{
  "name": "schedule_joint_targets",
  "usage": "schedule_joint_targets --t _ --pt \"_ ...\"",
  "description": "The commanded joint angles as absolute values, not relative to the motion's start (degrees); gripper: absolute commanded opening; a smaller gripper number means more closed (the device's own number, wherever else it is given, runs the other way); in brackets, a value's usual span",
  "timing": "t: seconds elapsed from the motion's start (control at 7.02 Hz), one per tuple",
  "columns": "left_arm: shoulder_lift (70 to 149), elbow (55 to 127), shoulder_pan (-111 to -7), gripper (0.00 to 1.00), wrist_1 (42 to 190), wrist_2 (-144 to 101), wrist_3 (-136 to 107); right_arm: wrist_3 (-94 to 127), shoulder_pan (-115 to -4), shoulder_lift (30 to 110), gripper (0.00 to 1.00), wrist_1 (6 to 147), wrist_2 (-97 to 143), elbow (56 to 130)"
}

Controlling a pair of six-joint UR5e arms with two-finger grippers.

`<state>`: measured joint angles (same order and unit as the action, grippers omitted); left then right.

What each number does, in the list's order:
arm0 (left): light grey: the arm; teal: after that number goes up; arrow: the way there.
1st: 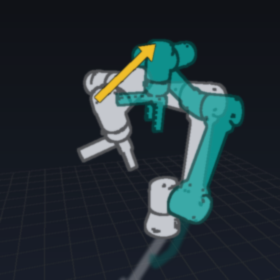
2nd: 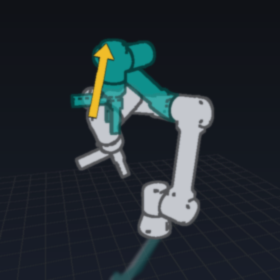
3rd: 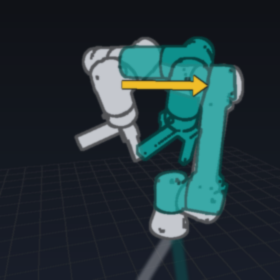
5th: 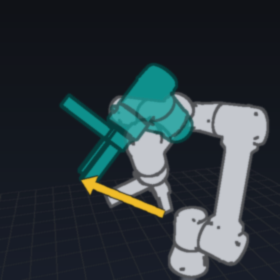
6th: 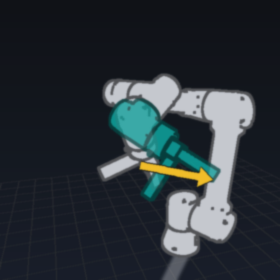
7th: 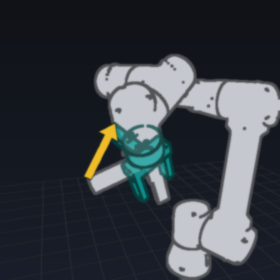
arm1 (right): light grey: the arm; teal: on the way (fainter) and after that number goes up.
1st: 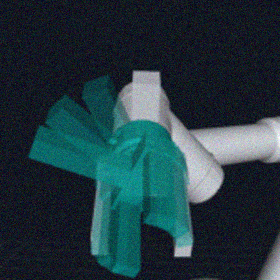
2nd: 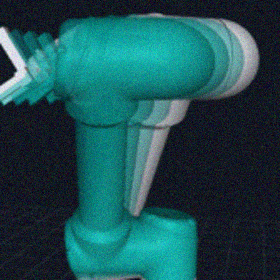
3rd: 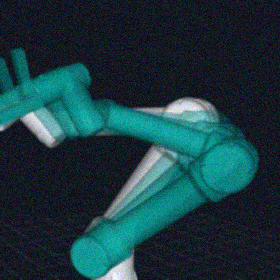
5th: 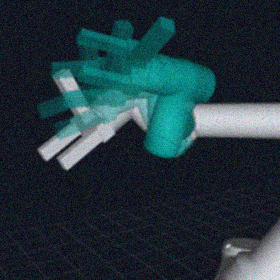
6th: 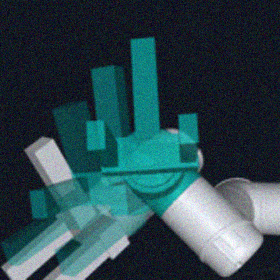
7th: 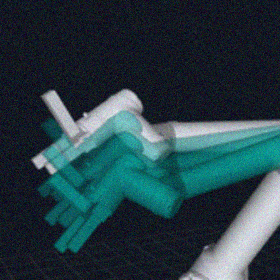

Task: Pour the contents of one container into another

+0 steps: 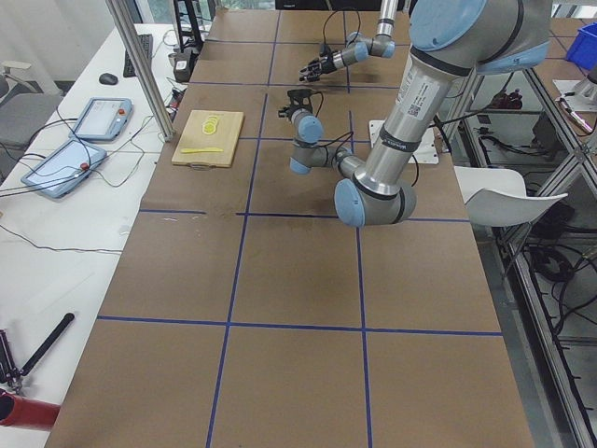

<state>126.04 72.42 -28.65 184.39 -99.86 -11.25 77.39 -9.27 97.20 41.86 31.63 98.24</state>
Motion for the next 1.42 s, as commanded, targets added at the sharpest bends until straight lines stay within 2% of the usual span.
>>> schedule_joint_targets --t 0.0,0.43,0.71,1.0,1.28 --pt "126.04 72.42 -28.65 0.00 184.39 -99.93 -11.25 69.92 -10.71 94.86 0.00 31.78 29.55 97.91" --pt "126.04 72.42 -28.65 0.00 184.39 -99.84 -11.25 52.61 -13.96 94.31 0.00 29.10 30.15 98.26" --pt "126.04 72.42 -28.22 0.00 184.39 -99.84 -11.25 39.01 -14.93 94.04 0.00 20.51 32.94 100.10" --pt "126.12 72.42 -27.86 0.00 184.31 -99.76 -11.25 31.50 -14.86 92.04 0.00 21.17 33.83 106.14" --pt "126.12 72.42 -27.86 0.00 184.31 -99.40 -11.25 31.20 -14.94 84.68 0.00 30.17 34.37 107.74"
